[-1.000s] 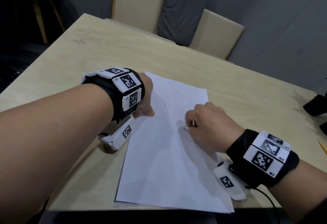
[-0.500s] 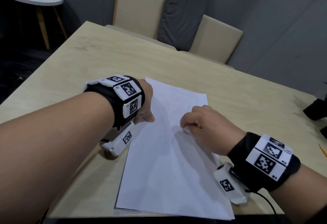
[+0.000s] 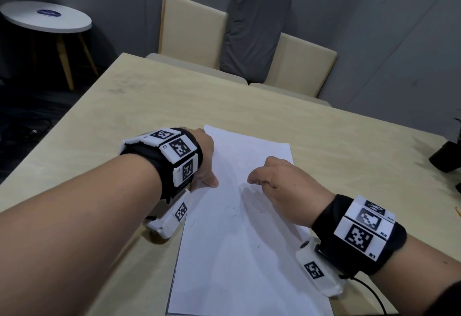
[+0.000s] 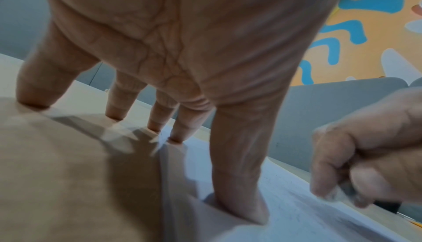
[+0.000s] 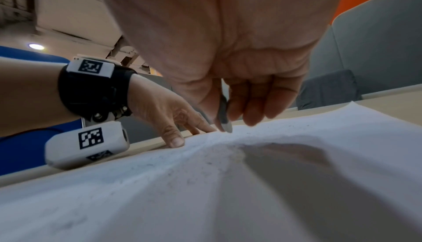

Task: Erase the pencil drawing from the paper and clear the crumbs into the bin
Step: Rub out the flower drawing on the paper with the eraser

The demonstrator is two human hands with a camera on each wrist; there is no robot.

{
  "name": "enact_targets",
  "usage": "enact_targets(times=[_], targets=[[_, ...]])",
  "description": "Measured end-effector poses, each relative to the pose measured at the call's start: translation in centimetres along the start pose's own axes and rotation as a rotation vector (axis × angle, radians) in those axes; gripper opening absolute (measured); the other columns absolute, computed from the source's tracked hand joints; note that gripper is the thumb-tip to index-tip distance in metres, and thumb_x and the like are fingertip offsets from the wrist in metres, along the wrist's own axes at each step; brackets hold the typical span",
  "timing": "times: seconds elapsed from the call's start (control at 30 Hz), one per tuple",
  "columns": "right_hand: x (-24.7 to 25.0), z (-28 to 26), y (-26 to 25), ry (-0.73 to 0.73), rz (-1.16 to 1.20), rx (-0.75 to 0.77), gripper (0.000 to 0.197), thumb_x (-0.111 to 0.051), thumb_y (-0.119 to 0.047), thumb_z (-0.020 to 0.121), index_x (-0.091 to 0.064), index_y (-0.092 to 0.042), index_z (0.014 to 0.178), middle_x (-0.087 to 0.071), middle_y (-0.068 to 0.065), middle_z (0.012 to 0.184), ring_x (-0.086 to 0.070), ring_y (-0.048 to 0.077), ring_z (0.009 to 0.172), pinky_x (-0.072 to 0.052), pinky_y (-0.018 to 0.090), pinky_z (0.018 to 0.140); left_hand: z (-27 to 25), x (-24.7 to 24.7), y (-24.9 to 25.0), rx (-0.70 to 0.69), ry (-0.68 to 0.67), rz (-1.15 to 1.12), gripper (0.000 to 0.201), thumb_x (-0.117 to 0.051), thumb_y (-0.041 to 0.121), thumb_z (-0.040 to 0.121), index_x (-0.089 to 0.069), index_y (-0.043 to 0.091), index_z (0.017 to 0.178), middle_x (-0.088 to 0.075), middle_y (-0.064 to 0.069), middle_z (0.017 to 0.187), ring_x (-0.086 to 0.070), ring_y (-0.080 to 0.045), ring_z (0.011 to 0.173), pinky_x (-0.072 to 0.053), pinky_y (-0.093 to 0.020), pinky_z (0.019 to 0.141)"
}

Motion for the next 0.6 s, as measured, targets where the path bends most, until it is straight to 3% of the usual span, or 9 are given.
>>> enact_targets(times=[0.13, 0.3, 0.4, 0.47, 0.6], targets=[[-0.3, -0.4, -0.3, -0.003, 0.005, -0.052, 0.023, -0.041, -0.017, 0.097, -0.061, -0.024, 0.107, -0.056, -0.004, 0.099, -0.054, 0.020, 0.091, -0.048, 0.036, 0.081, 0.0, -0.1, 0.0, -0.001, 0.027, 0.032, 0.062, -0.069, 0.071, 0.069, -0.067, 0.021, 0.105, -0.056, 0.000, 0.108, -0.054, -0.028, 0.091, -0.048, -0.032, 0.076], [-0.4, -0.4, -0.6, -0.041, -0.075, -0.040, 0.023, -0.045, -0.013, 0.090, -0.058, -0.018, 0.108, -0.058, 0.000, 0.099, -0.055, 0.024, 0.092, -0.050, 0.038, 0.078, 0.0, -0.1, -0.2, 0.005, 0.024, 0.025, 0.063, -0.068, 0.072, 0.067, -0.065, 0.021, 0.103, -0.059, 0.000, 0.107, -0.060, -0.028, 0.095, -0.051, -0.032, 0.079], [0.3, 0.1, -0.5, 0.023, -0.087, -0.021, 0.016, -0.044, -0.014, 0.093, -0.059, -0.015, 0.096, -0.057, 0.001, 0.095, -0.054, 0.026, 0.087, -0.048, 0.038, 0.076, -0.1, 0.0, -0.1, 0.001, 0.018, 0.024, 0.064, -0.070, 0.073, 0.065, -0.066, 0.021, 0.101, -0.061, -0.001, 0.104, -0.062, -0.027, 0.091, -0.054, -0.034, 0.081], [0.6, 0.2, -0.4, 0.049, -0.091, -0.008, 0.016, -0.043, -0.019, 0.098, -0.057, -0.014, 0.095, -0.056, 0.003, 0.093, -0.055, 0.027, 0.084, -0.049, 0.041, 0.076, -0.1, 0.0, -0.1, 0.003, 0.012, 0.035, 0.063, -0.070, 0.073, 0.067, -0.068, 0.020, 0.101, -0.063, -0.001, 0.105, -0.062, -0.027, 0.090, -0.052, -0.032, 0.077], [0.8, 0.5, 0.1, 0.037, -0.080, -0.006, 0.015, -0.041, -0.024, 0.101, -0.052, -0.017, 0.093, -0.058, -0.002, 0.081, -0.053, 0.026, 0.080, -0.050, 0.040, 0.073, -0.1, 0.0, -0.2, 0.004, 0.006, 0.021, 0.064, -0.069, 0.074, 0.065, -0.070, 0.020, 0.099, -0.065, 0.000, 0.103, -0.063, -0.025, 0.086, -0.055, -0.034, 0.081]])
Point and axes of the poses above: each hand's wrist, its own z-axis towards the middle knuckle, its own x-axis out of the back of the hand, y = z × x, the point moved 4 cm from there along z, towards the middle knuckle
